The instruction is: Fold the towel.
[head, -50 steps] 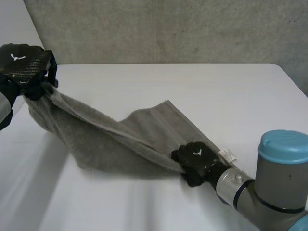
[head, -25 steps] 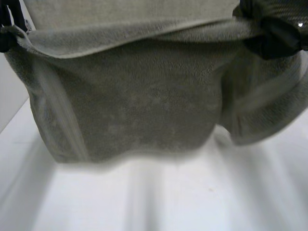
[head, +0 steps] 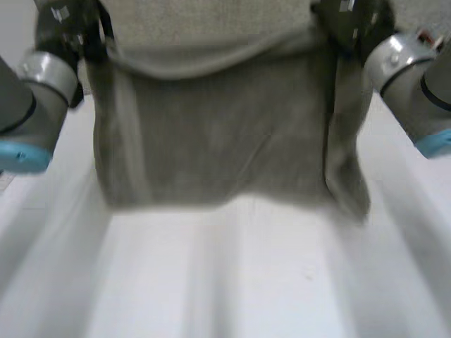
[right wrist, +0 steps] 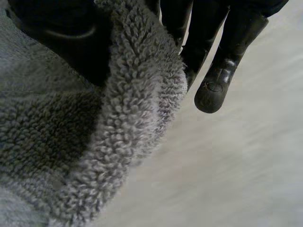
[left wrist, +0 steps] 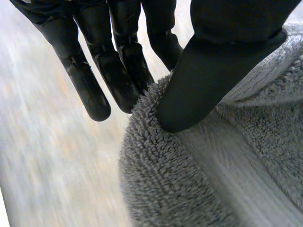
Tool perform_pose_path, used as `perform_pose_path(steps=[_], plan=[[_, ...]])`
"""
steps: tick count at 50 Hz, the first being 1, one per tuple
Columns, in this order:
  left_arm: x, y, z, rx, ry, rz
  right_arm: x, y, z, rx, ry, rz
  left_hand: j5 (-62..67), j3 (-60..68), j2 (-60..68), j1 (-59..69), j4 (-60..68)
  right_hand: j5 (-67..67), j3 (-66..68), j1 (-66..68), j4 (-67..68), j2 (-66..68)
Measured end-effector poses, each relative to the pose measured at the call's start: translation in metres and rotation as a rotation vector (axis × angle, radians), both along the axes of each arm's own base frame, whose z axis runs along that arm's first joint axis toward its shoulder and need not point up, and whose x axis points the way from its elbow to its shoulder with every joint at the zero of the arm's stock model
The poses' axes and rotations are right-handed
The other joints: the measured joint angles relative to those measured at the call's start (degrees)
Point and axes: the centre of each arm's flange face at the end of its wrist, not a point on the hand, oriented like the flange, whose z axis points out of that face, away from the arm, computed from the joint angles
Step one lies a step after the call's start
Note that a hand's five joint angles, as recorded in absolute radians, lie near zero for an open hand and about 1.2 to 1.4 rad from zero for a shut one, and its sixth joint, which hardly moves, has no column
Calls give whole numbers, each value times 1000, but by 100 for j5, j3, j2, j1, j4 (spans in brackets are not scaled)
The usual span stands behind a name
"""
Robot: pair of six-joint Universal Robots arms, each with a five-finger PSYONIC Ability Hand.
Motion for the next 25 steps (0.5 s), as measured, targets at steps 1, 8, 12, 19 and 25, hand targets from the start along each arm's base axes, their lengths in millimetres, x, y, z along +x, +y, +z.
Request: perform_pose_path(steps=[1,8,12,19,25], plan=[[-1,-4,15,-76,26,1,0,-1,10,-79,-34,3,0,0,0,0,0,0,0,0,0,0],[2,-4,53,-308,130,-20,-7,19,27,-128,-121,98,5,1,0,0,0,25,0,19,0,0],[4,-3,18,-211,113,-31,-9,26,-13,150,-69,137,21,0,0,0,0,25,0,19,0,0],[9,11,-69,55,34,-50,-14,48,-85,628,43,135,21,0,0,-5,0,25,0,19,0,0],[20,33,-128,240,-21,-45,-17,67,-140,888,151,124,21,1,0,0,0,-92,-78,-5,-48,-20]])
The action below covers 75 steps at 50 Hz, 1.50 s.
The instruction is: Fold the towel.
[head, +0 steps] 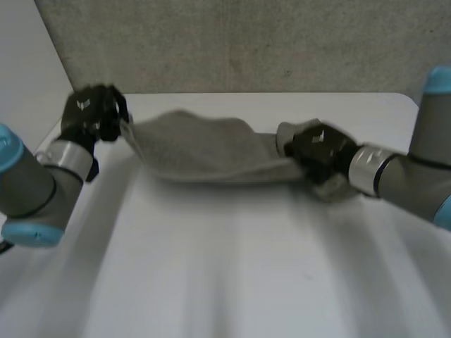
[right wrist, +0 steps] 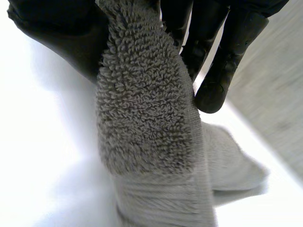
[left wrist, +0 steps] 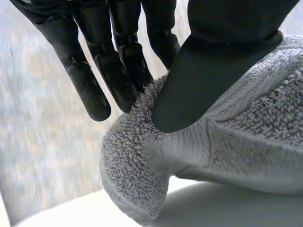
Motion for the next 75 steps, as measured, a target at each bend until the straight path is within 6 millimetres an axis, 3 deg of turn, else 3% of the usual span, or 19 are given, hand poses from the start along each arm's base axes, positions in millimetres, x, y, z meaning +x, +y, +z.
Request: perform_pose_path(steps=[6,10,21,28,40,51,68,75], plan=[[10,13,-33,98,-54,21,-1,5,-53,64,62,-2,0,0,0,0,0,-1838,-1805,-1754,-1770,-1785],[12,15,-39,109,-82,29,-3,5,-71,36,78,-44,0,0,0,0,0,-3414,-3344,-3324,-3268,-3322],[13,15,-30,76,-90,39,-16,15,-63,9,46,-159,0,0,0,0,0,-6254,-6074,-5923,-6035,-6033],[20,13,-25,67,-82,59,-28,24,-51,93,-87,-244,0,0,0,0,0,-6261,-6200,-6180,-6090,-6142],[42,4,-11,41,-63,122,-51,11,-54,273,-342,-388,0,0,0,0,1,-6261,-6200,-6180,-6090,-6142],[45,5,-10,42,-62,127,-49,15,-71,350,-340,-381,0,0,0,0,0,-6128,-6101,-6021,-6031,-6104],[45,5,-16,56,-65,126,-51,20,-78,357,-307,-388,0,0,0,0,0,-3405,-3334,-3283,-3329,-3316],[45,5,-16,56,-66,126,-50,22,-82,352,-283,-370,0,0,0,0,0,-3513,-3465,-3404,-3429,-3376]])
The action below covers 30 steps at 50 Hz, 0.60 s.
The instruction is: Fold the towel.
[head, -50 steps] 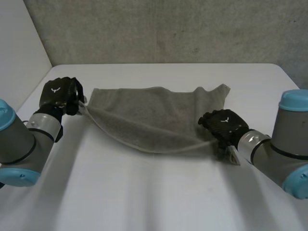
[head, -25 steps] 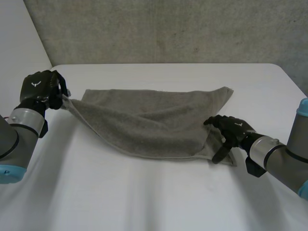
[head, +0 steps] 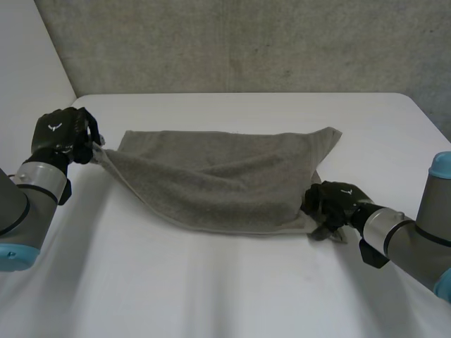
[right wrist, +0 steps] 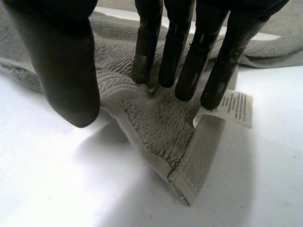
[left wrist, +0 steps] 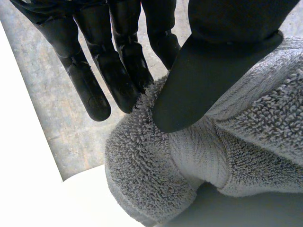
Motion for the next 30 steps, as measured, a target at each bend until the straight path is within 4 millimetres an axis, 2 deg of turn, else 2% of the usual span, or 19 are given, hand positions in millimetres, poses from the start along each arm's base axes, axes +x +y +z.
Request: perform_pose_path(steps=[8,11,13,16,17,19,24,26,28,30], plan=[[0,0,0,1,0,0,6,1,-4,-2,4,23,0,0,0,0,0,-250,-196,-194,-205,-171],[0,0,-1,1,0,-1,8,2,-7,1,7,31,0,0,0,0,0,497,492,542,470,520],[0,0,-1,2,0,-1,10,1,-9,-3,11,38,0,0,0,0,0,2102,2070,2164,2056,2115],[0,0,-1,2,-1,-1,9,-1,-3,-40,9,33,0,0,0,0,0,3448,3339,3402,3355,3339],[-1,0,0,1,-1,-2,9,-2,-1,-51,8,31,0,0,0,0,0,3512,3404,3460,3417,3385],[-1,1,0,-1,-2,-2,7,-6,12,-106,3,17,0,0,0,0,0,3552,3461,3466,3481,3391],[-2,4,10,-25,-6,-7,0,-10,61,-282,-23,-20,0,0,0,0,0,3553,3461,3466,3481,3391],[-3,8,18,-44,-7,-9,-4,-9,86,-360,-37,-34,0,0,0,0,0,3553,3461,3466,3481,3391],[-3,15,35,-83,-5,-13,-12,-4,123,-471,-50,-50,0,0,0,0,0,3553,3461,3466,3481,3391],[-3,19,44,-105,-4,-14,-16,-1,139,-517,-50,-54,0,0,0,0,0,3553,3461,3466,3481,3391]])
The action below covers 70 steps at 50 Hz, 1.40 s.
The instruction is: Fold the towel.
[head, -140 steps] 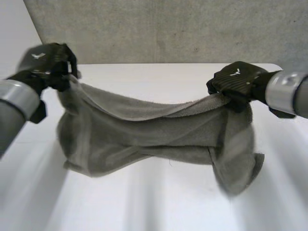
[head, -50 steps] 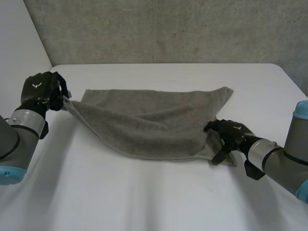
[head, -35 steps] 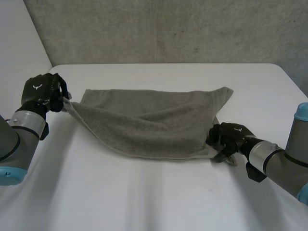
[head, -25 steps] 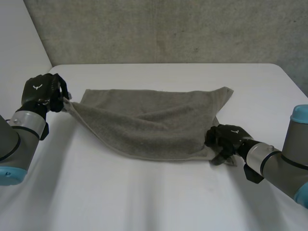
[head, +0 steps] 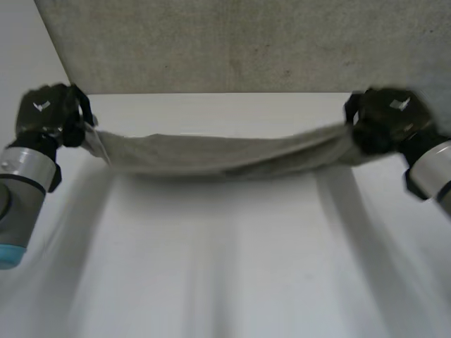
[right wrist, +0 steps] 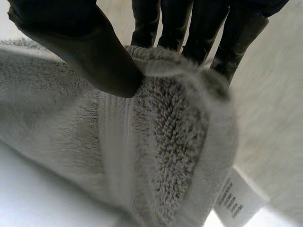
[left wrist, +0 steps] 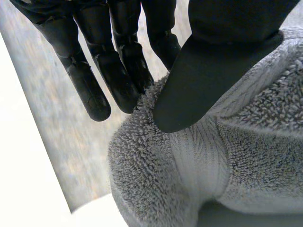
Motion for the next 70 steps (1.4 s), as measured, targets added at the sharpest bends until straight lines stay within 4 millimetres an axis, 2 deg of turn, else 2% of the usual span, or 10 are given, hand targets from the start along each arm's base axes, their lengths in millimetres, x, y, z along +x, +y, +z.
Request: perform_pose_path(steps=[7,15,22,34,45,48,51,54,65,70], plan=[[3,36,56,-114,11,-5,-28,23,68,-143,110,-23,0,0,0,0,0,3,1,0,0,0],[6,63,72,-82,5,-8,-47,28,87,-117,287,-25,0,0,0,0,0,6,1,0,0,1],[5,53,46,21,-24,-7,-44,10,68,-21,373,21,0,0,0,0,0,6,1,0,0,61],[-7,5,-44,242,-224,-15,-12,-28,-15,178,499,138,0,0,0,0,0,23,1,0,0,60],[-21,-27,-81,288,-258,-37,10,-61,-85,253,551,167,-62,-84,-140,-68,-91,-45,-81,-81,-57,-32],[-25,-37,-90,298,-262,-22,13,-73,-99,231,565,135,-1370,-1557,-1576,-1440,-1586,-1575,-1456,-1466,-1487,-1485],[-25,-44,-96,311,-269,16,14,-85,-103,184,570,82,-4094,-4551,-4601,-4356,-4590,-4836,-4662,-4702,-4557,-4753],[-22,-48,-97,323,-274,64,13,-94,-102,130,562,25,-4580,-5287,-5299,-5166,-5295,-6327,-6152,-6111,-6146,-6148],[-14,-53,-77,292,-266,142,11,-111,-60,-85,485,-59,-4758,-5653,-5689,-5566,-5681,-6327,-6210,-6263,-6167,-6186],[-12,-49,-69,281,-262,142,13,-108,-58,-122,492,-21,-4761,-5653,-5689,-5567,-5681,-6327,-6210,-6263,-6168,-6186]])
